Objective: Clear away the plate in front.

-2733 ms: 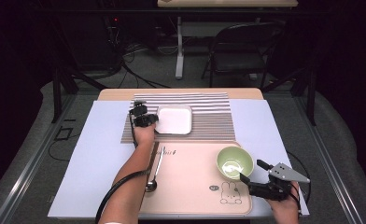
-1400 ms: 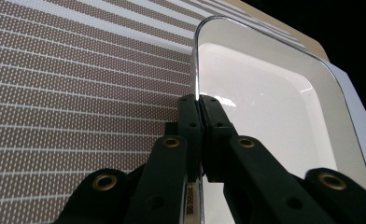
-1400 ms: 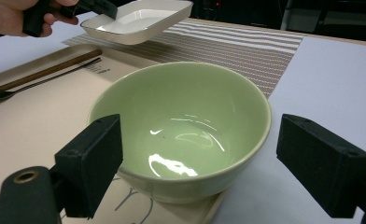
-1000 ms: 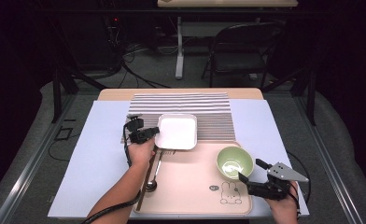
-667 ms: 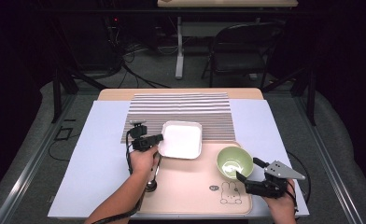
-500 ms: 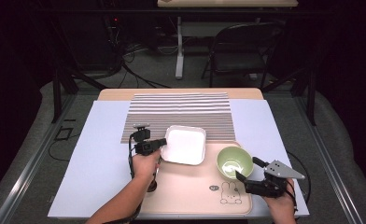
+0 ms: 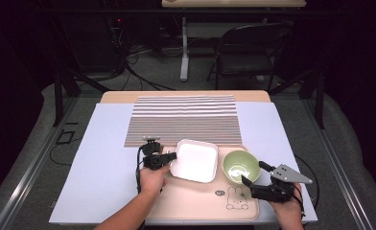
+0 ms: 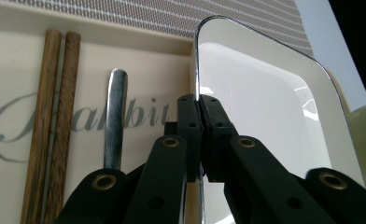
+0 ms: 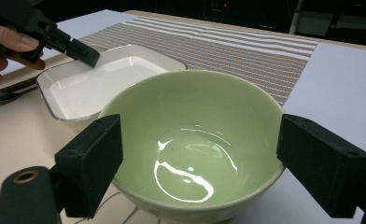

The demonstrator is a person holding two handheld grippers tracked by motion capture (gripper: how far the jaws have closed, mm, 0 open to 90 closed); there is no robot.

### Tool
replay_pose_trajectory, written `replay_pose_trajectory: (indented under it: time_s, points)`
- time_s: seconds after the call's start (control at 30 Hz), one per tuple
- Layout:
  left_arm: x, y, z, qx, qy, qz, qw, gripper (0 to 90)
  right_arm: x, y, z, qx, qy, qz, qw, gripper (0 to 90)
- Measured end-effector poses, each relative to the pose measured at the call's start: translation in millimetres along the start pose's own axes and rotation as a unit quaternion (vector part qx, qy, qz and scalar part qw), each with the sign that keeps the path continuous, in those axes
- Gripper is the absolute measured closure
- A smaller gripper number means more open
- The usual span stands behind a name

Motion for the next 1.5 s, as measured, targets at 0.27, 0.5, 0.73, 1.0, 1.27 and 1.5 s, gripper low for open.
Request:
replay_pose_trajectory:
  time_s: [0.27, 0.5, 0.73, 1.0, 1.27, 1.5]
  points:
    - [0.2, -0.9, 11.9, 0.011, -0.016, -0.001, 0.9998, 86.9, 0.7, 0.1, -0.3, -0.002, 0.000, -0.001, 1.0000, 14.1]
    - [-1.0, 3.4, 20.7, 0.034, -0.029, 0.005, 0.9990, 86.4, 1.4, -0.3, -0.3, 0.000, 0.000, -0.002, 1.0000, 14.1]
    - [-7.8, 0.2, 26.9, 0.058, -0.033, 0.001, 0.9977, 80.8, 1.4, -0.3, -0.3, 0.000, 0.000, -0.001, 1.0000, 14.1]
    - [-17.7, -3.9, 38.2, 0.069, -0.044, 0.009, 0.9966, 80.7, 2.1, -0.3, 0.2, 0.000, -0.001, 0.000, 1.0000, 14.1]
    - [-24.6, -0.1, 47.6, 0.092, -0.060, 0.008, 0.9940, 80.3, 2.3, -0.3, -0.1, -0.001, -0.001, 0.001, 1.0000, 14.1]
    - [-30.0, 0.6, 55.4, 0.088, -0.063, 0.018, 0.9940, 79.4, 3.7, -0.2, -0.3, -0.002, -0.001, 0.000, 1.0000, 14.1]
Point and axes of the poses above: each handheld gripper's, and its own axes: x roughly forward along the jaws, z roughly out of its underside, y roughly to its right, the point moved 7 cm from there along x, roughly forward along the jaws, and after that the axes turned 2 degrees about y, right-handed, at the moved point
